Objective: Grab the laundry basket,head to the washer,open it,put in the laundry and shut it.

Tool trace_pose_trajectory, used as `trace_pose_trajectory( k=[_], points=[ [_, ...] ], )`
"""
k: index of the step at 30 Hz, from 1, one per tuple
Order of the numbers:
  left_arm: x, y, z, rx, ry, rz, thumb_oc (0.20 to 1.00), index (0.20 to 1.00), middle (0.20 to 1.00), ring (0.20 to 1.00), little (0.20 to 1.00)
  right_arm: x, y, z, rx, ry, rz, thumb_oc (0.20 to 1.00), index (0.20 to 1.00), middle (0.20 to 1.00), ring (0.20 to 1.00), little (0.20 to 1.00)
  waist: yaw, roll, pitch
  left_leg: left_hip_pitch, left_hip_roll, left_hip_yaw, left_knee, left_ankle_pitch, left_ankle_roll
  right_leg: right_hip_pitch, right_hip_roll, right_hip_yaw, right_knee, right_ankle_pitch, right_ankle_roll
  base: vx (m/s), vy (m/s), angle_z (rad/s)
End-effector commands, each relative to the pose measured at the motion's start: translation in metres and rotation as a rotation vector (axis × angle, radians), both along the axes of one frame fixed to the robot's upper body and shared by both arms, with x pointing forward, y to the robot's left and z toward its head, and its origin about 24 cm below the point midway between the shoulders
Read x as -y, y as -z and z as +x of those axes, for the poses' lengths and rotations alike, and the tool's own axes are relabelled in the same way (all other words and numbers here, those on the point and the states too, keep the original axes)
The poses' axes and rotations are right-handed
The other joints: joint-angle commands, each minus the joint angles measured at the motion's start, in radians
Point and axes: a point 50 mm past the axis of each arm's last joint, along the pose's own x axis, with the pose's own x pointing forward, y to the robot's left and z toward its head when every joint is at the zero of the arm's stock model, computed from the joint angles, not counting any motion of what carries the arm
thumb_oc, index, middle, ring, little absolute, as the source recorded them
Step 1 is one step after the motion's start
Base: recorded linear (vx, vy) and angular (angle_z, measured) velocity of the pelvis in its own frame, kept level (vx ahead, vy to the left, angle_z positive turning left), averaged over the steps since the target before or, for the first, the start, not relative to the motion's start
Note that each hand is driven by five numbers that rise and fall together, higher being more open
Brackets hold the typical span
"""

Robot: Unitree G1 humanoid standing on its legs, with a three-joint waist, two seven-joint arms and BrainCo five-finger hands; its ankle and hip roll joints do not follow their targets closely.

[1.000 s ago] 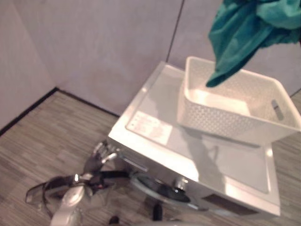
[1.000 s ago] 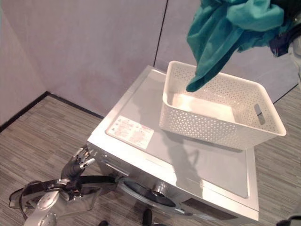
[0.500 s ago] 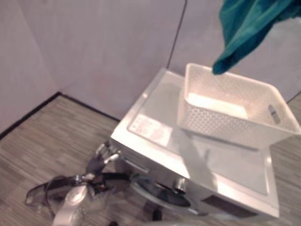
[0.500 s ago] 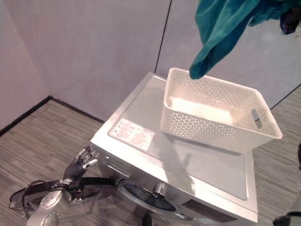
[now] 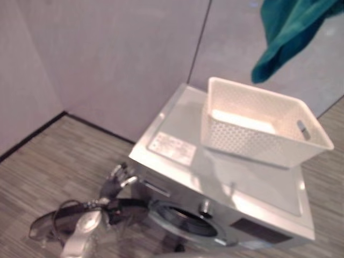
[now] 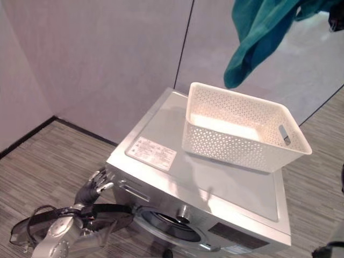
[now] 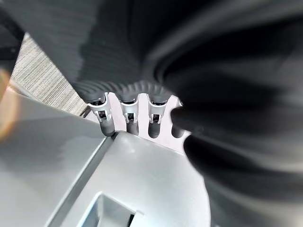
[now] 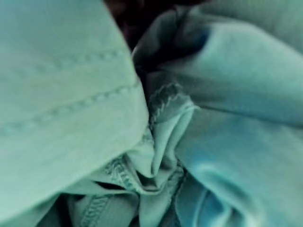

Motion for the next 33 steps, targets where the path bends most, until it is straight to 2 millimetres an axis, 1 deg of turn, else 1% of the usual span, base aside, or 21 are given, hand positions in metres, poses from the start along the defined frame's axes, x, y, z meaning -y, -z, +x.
trace_pose_trajectory(
  k=[1,2,3,4,5,6,7,10,12,13,14,15,16,17,18,21,23,24,27,28,33],
  points=[
    [0.013,-0.042,0.033,0.231,0.094,0.044,1.000,1.000,1.000,1.000,1.000,0.001,-0.039,-0.032,0.232,0.032,0.024,0.200,0.200,0.200,0.200,0.200,0.009,0.000,0.038,-0.016,0.005,0.029,0.115,-0.104,0.074,-0.059,-0.120,0.001,0.157,0.023,0.121,-0.12,0.097,-0.25],
    [0.013,-0.043,0.034,0.231,0.094,0.045,1.000,1.000,1.000,1.000,1.000,0.001,-0.038,-0.032,0.234,0.033,0.025,0.200,0.200,0.200,0.200,0.200,0.011,-0.001,0.039,-0.018,0.005,0.030,0.119,-0.106,0.075,-0.062,-0.120,0.003,0.163,0.022,0.121,-0.23,0.185,-0.32],
    [0.009,-0.049,0.037,0.255,0.086,0.072,1.000,1.000,1.000,1.000,1.000,-0.014,-0.037,-0.033,0.265,-0.009,-0.010,0.200,0.200,0.200,0.200,0.200,0.023,0.023,0.060,-0.047,0.001,0.055,0.142,-0.101,0.091,-0.073,-0.119,-0.050,0.224,-0.024,0.095,-0.26,0.191,-0.37],
    [0.007,-0.050,0.038,0.260,0.081,0.084,1.000,1.000,1.000,1.000,1.000,-0.021,-0.035,-0.032,0.272,-0.030,-0.024,0.200,0.200,0.200,0.200,0.200,0.034,0.033,0.064,-0.062,0.004,0.070,0.152,-0.098,0.096,-0.071,-0.126,-0.100,0.267,-0.060,0.075,-0.34,0.254,-0.42],
    [0.004,-0.053,0.038,0.268,0.072,0.098,1.000,1.000,1.000,1.000,1.000,-0.028,-0.032,-0.029,0.278,-0.052,-0.031,0.200,0.200,0.200,0.200,0.200,0.047,0.043,0.067,-0.078,0.007,0.092,0.166,-0.098,0.103,-0.061,-0.135,-0.166,0.350,-0.098,0.059,-0.27,0.215,-0.72],
    [-0.001,-0.056,0.039,0.279,0.048,0.113,1.000,1.000,1.000,1.000,1.000,-0.040,-0.029,-0.027,0.288,-0.103,-0.031,0.200,0.200,0.200,0.200,0.200,0.055,0.050,0.061,-0.104,0.004,0.110,0.177,-0.086,0.119,-0.049,-0.128,-0.204,0.468,-0.152,0.043,-0.21,0.150,-0.87],
    [-0.001,-0.056,0.038,0.279,0.047,0.114,1.000,1.000,1.000,1.000,1.000,-0.040,-0.028,-0.027,0.288,-0.103,-0.030,0.200,0.200,0.200,0.200,0.200,0.054,0.048,0.060,-0.108,0.003,0.112,0.177,-0.081,0.120,-0.053,-0.129,-0.204,0.470,-0.150,0.041,-0.17,0.124,-0.90],
    [-0.008,-0.059,0.036,0.293,0.008,0.125,1.000,1.000,1.000,1.000,1.000,-0.054,-0.017,-0.024,0.297,-0.142,-0.056,0.200,0.200,0.200,0.200,0.200,0.078,0.044,0.043,-0.135,-0.015,0.138,0.182,-0.070,0.138,-0.011,-0.099,-0.193,0.560,-0.212,0.039,-0.14,0.039,-0.25],
    [-0.009,-0.059,0.035,0.297,-0.012,0.115,1.000,1.000,1.000,1.000,1.000,-0.059,-0.006,-0.021,0.297,-0.155,-0.056,0.200,0.200,0.200,0.200,0.200,0.106,0.030,0.023,-0.164,-0.031,0.160,0.185,-0.057,0.142,0.048,-0.086,-0.193,0.543,-0.214,0.043,-0.17,-0.033,-0.45],
    [-0.006,-0.059,0.036,0.303,-0.010,0.111,1.000,1.000,1.000,1.000,1.000,-0.061,0.005,-0.019,0.291,-0.181,-0.044,0.200,0.200,0.200,0.200,0.200,0.130,0.004,0.003,-0.195,-0.052,0.174,0.186,-0.040,0.144,0.108,-0.049,-0.160,0.495,-0.210,0.051,-0.13,-0.049,-0.87],
    [-0.006,-0.059,0.036,0.303,-0.009,0.112,1.000,1.000,1.000,1.000,1.000,-0.061,0.006,-0.019,0.290,-0.180,-0.043,0.200,0.200,0.200,0.200,0.200,0.132,0.002,0.002,-0.194,-0.052,0.175,0.186,-0.040,0.144,0.108,-0.049,-0.159,0.494,-0.209,0.051,-0.21,-0.125,-0.85],
    [-0.003,-0.062,0.039,0.322,-0.006,0.103,1.000,1.000,1.000,1.000,1.000,-0.065,0.013,-0.022,0.304,-0.205,-0.054,0.200,0.200,0.200,0.200,0.200,0.147,-0.018,-0.005,-0.242,-0.067,0.183,0.195,-0.017,0.137,0.159,0.001,-0.104,0.423,-0.251,0.049,-0.13,-0.084,-0.46],
    [-0.003,-0.062,0.039,0.322,-0.005,0.106,1.000,1.000,1.000,1.000,1.000,-0.065,0.014,-0.023,0.303,-0.203,-0.052,0.200,0.200,0.200,0.200,0.200,0.151,-0.019,-0.007,-0.245,-0.063,0.186,0.195,-0.011,0.136,0.157,0.005,-0.103,0.416,-0.244,0.046,-0.17,-0.126,-0.17],
    [-0.002,-0.063,0.039,0.328,-0.006,0.106,1.000,1.000,1.000,1.000,1.000,-0.069,0.016,-0.024,0.315,-0.212,-0.062,0.200,0.200,0.200,0.200,0.200,0.164,-0.026,-0.011,-0.261,-0.061,0.202,0.203,-0.011,0.126,0.185,-0.001,-0.111,0.363,-0.281,0.033,-0.16,-0.170,-0.21],
    [0.002,-0.064,0.041,0.336,-0.008,0.100,1.000,1.000,1.000,1.000,1.000,-0.076,0.020,-0.027,0.338,-0.238,-0.066,0.200,0.200,0.200,0.200,0.200,0.178,-0.028,-0.017,-0.288,-0.045,0.217,0.211,0.012,0.107,0.228,0.011,-0.117,0.259,-0.329,0.009,-0.22,-0.216,-0.26],
    [0.007,-0.066,0.044,0.351,-0.015,0.086,1.000,1.000,1.000,1.000,1.000,-0.082,0.023,-0.028,0.349,-0.260,-0.066,0.200,0.200,0.200,0.200,0.200,0.183,-0.022,-0.010,-0.320,-0.014,0.228,0.214,0.054,0.083,0.252,0.026,-0.129,0.182,-0.352,-0.009,-0.20,-0.161,-0.33],
    [0.007,-0.066,0.045,0.351,-0.015,0.085,1.000,1.000,1.000,1.000,1.000,-0.082,0.023,-0.028,0.349,-0.259,-0.067,0.200,0.200,0.200,0.200,0.200,0.183,-0.020,-0.010,-0.320,-0.012,0.227,0.214,0.055,0.081,0.254,0.029,-0.130,0.177,-0.348,-0.010,-0.17,-0.096,-0.04],
    [0.018,-0.070,0.049,0.377,0.002,0.068,1.000,1.000,1.000,1.000,1.000,-0.084,0.023,-0.029,0.363,-0.275,-0.062,0.200,0.200,0.200,0.200,0.200,0.177,-0.006,0.004,-0.349,0.021,0.225,0.212,0.106,0.059,0.261,0.054,-0.129,0.142,-0.364,-0.028,-0.31,-0.162,0.12],
    [0.022,-0.072,0.050,0.389,0.014,0.065,1.000,1.000,1.000,1.000,1.000,-0.085,0.021,-0.032,0.380,-0.283,-0.069,0.200,0.200,0.200,0.200,0.200,0.172,0.002,0.013,-0.361,0.036,0.215,0.206,0.134,0.046,0.265,0.072,-0.128,0.125,-0.367,-0.038,-0.21,-0.107,0.08],
    [0.027,-0.073,0.052,0.392,0.020,0.051,1.000,1.000,1.000,1.000,1.000,-0.087,0.024,-0.036,0.390,-0.290,-0.081,0.200,0.200,0.200,0.200,0.200,0.165,0.011,0.021,-0.367,0.050,0.206,0.193,0.163,0.037,0.266,0.092,-0.126,0.117,-0.370,-0.051,-0.19,-0.092,0.22],
    [0.035,-0.076,0.051,0.402,0.030,0.028,1.000,1.000,1.000,1.000,1.000,-0.092,0.035,-0.041,0.388,-0.335,-0.089,0.200,0.200,0.200,0.200,0.200,0.156,0.035,0.020,-0.365,0.080,0.186,0.140,0.233,0.024,0.258,0.124,-0.133,0.112,-0.369,-0.069,-0.13,-0.069,0.11]
  ],
)
